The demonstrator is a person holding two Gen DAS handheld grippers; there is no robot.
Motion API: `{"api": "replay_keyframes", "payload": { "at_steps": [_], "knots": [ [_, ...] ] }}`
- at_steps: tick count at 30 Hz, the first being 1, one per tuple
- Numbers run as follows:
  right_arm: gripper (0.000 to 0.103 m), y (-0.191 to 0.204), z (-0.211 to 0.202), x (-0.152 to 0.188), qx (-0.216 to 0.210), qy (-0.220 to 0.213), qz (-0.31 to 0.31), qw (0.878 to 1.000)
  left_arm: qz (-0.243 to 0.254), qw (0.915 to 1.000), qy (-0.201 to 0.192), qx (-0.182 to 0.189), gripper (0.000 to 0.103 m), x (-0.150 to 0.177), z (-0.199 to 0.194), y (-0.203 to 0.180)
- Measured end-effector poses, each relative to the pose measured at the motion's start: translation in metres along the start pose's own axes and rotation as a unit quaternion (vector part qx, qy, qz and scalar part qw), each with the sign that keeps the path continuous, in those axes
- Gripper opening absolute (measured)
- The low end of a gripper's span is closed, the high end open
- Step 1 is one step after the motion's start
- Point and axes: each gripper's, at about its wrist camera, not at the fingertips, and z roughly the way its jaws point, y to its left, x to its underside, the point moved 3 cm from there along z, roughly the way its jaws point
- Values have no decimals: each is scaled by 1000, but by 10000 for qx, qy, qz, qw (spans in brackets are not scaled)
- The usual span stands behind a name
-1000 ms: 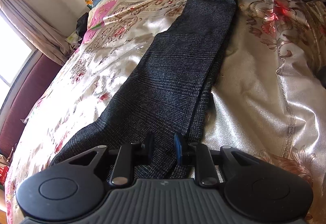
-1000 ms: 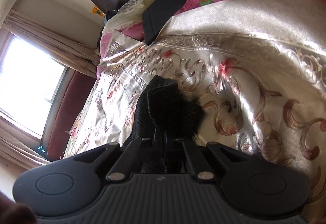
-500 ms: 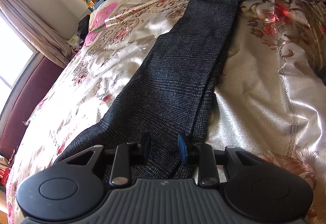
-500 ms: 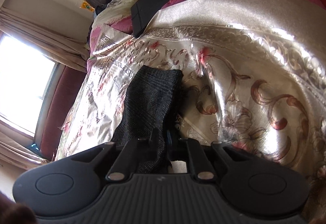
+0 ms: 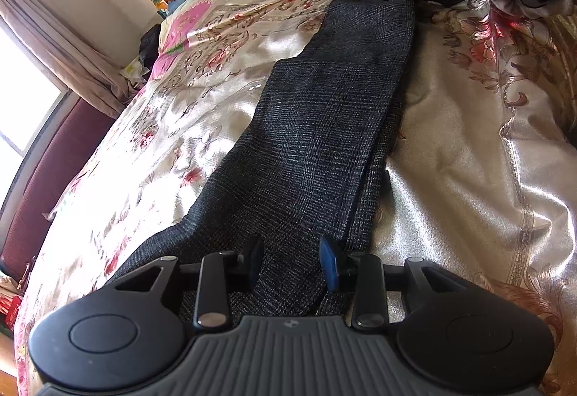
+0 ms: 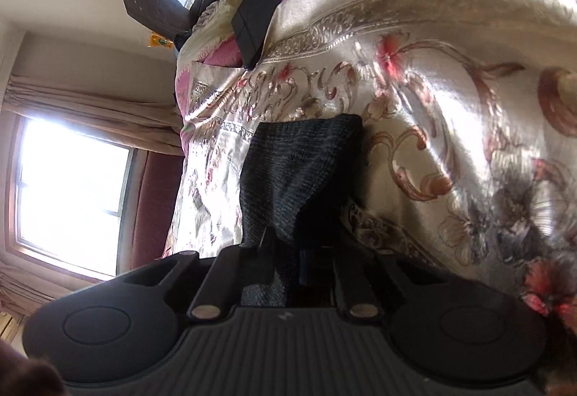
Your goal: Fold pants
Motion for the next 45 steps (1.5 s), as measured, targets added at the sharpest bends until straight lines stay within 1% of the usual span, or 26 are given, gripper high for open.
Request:
{"api": "replay_keyframes", "payload": {
  "at_steps": [1,4,7,8,10,11,13,15,18,19,21,22,24,25,28,30,32,33,34,36,38,39,40,41,42,45],
  "knots": [
    [18,2,-3,3,71,32,-128,9999,-3,10000,0,2,50,1,0,0],
    [24,6,-5,13,240,424,-354,9982,2,10000,-5,5,50,1,0,0],
    [29,5,2,15,262,362,-200,9988,-15,10000,-20,2,50,1,1,0],
    [29,4,9,15,173,363,-85,9992,-26,10000,-16,5,50,1,1,0],
    [29,3,28,14,-199,387,203,9988,-57,10000,-4,9,50,1,1,0],
    [22,2,38,14,-262,343,285,9987,-64,10000,0,8,50,0,1,0],
    [9,1,53,11,-197,261,478,9983,-45,10000,14,5,50,-1,2,0],
    [9,3,49,8,-400,166,748,9963,-14,10000,37,-7,50,-4,3,0],
    [7,9,15,-6,-685,-192,676,9952,7,10000,-92,26,50,-12,1,-1],
    [7,11,2,-12,-704,-293,556,9955,-22,9998,-161,82,50,-16,1,-2],
    [7,11,-20,-21,-467,-555,184,9972,-161,9992,-257,261,51,-22,1,-5],
    [7,8,-23,-23,-217,-594,-29,9980,-220,9989,-245,339,52,-24,3,-7],
    [7,-1,-13,-26,571,-348,-396,9970,-190,9991,-113,350,52,-24,12,-14],
    [7,-4,-9,-24,668,-281,-453,9963,-196,9992,-114,333,52,-23,13,-15],
    [13,4,-13,-21,608,-274,-480,9966,-416,9985,-78,353,57,-15,4,-3],
    [15,7,-18,-20,578,-212,-496,9969,-546,9984,51,128,59,1,-1,9],
    [17,11,-27,-17,808,-239,-740,9937,-771,9967,225,-74,61,26,-7,27],
    [17,13,-35,-14,890,-244,-929,9914,-947,9950,284,-148,63,38,-12,38],
    [17,15,-43,-10,986,-232,-1115,9886,-1143,9926,344,-237,67,52,-18,50],
    [17,20,-56,-1,1211,-211,-1500,9810,-1458,9870,455,-495,70,77,-29,72],
    [18,27,-62,10,1366,-135,-1813,9738,-1723,9795,613,-841,71,101,-35,94],
    [18,30,-61,16,1357,-56,-1920,9720,-1894,9754,683,-895,71,110,-36,104],
    [23,31,-59,21,1343,17,-1980,9710,-2079,9721,681,-842,71,114,-36,114],
    [31,31,-54,26,1353,82,-1989,9706,-2221,9697,602,-826,71,114,-38,121],
    [32,31,-49,29,1328,128,-1916,9724,-2218,9699,458,-890,71,110,-39,125],
    [33,29,-38,36,1271,73,-1766,9760,-1893,9754,-56,-1129,71,89,-38,132]
  ]
}}
